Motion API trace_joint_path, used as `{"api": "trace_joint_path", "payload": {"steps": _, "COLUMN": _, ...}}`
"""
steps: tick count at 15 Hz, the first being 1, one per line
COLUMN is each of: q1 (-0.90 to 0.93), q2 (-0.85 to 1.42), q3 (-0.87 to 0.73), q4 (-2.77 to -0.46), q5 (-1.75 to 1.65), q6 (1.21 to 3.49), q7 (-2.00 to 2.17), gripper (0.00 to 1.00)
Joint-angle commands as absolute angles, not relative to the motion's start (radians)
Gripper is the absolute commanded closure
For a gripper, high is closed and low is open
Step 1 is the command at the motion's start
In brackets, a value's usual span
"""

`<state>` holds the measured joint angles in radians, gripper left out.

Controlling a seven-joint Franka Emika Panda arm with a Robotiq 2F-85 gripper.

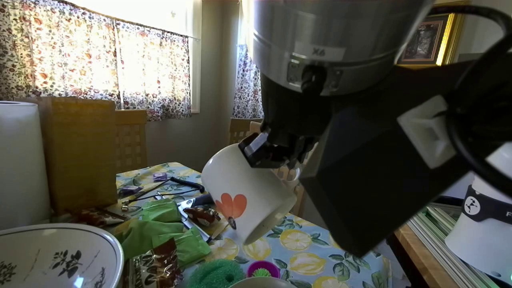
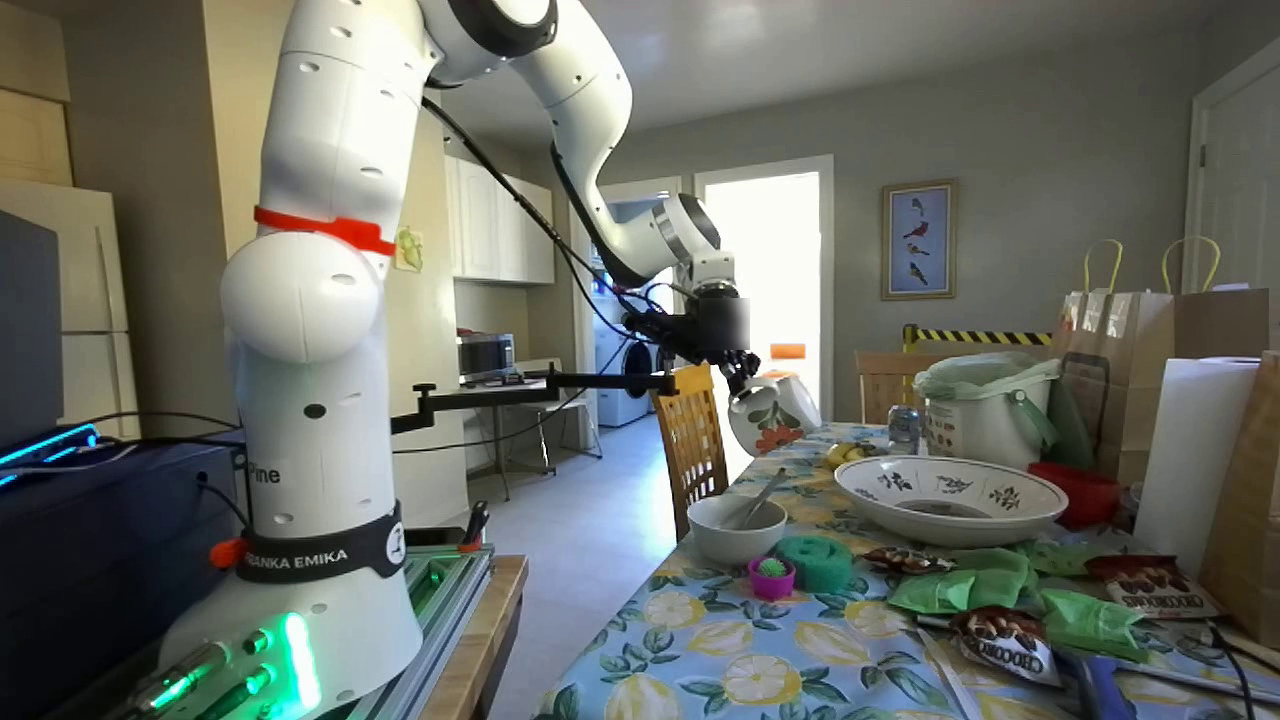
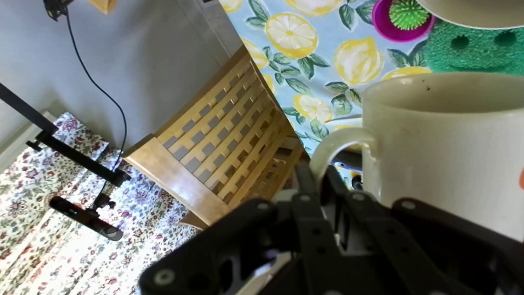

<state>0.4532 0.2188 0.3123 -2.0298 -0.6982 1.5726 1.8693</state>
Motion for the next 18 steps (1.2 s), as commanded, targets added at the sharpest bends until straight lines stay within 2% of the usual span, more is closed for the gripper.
{"api": "trace_joint_path", "payload": {"steps": 1, "q1": 0.458, "q2": 0.23, "q3": 0.316, "q4": -1.999, "q5": -0.725, "q6": 1.558, "q7": 1.9, "gripper": 0.97}}
{"api": "trace_joint_path", "payload": {"steps": 18, "q1": 0.465, "q2": 0.243, "q3": 0.328, "q4": -1.985, "q5": -0.771, "q6": 1.531, "q7": 1.881, "gripper": 0.97}}
